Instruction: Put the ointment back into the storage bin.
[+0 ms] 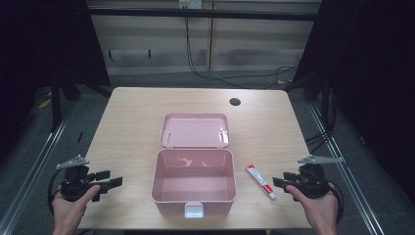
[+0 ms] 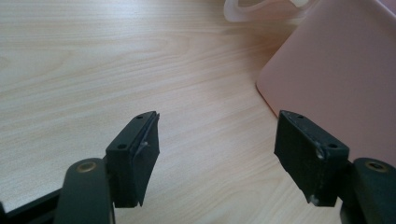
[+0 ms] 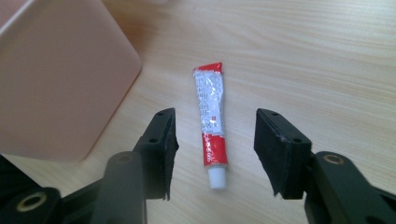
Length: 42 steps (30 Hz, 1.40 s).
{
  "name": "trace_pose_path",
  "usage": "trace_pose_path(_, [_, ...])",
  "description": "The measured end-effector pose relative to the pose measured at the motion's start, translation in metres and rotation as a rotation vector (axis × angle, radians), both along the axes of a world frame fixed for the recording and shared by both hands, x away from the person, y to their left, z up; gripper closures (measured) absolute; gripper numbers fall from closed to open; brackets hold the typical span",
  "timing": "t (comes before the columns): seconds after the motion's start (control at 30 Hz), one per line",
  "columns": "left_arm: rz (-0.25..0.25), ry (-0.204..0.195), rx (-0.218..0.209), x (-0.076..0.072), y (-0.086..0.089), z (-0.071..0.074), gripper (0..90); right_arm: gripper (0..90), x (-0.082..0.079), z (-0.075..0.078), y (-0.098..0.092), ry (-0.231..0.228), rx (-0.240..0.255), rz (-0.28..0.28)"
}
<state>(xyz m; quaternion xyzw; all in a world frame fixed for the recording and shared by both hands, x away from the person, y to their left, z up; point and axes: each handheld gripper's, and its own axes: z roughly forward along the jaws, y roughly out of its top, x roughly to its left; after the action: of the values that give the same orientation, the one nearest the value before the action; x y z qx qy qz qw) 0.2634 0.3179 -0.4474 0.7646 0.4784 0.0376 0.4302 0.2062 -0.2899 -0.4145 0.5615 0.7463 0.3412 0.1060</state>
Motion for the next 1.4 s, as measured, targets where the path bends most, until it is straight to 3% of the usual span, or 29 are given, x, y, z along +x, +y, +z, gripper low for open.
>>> trace_pose_path(0.4, [0.003, 0.002, -0.005, 0.0, 0.0, 0.0, 30.8, 54.1, 0.023, 0.001, 0.026, 0.175, -0.103, 0.135])
trace_pose_path(0.77, [-0.002, 0.006, -0.006, 0.0, 0.0, 0.0, 30.8, 57.2, 0.043, 0.002, 0.044, 0.298, -0.173, 0.234])
trace_pose_path(1.0, [0.0, 0.004, -0.011, 0.0, 0.0, 0.0, 30.8, 59.6, 0.054, 0.004, 0.053, 0.37, -0.202, 0.278])
trace_pose_path(1.4, [-0.013, 0.006, -0.012, 0.001, -0.001, 0.0, 30.2, 62.9, 0.08, -0.011, 0.058, 0.497, -0.292, 0.302])
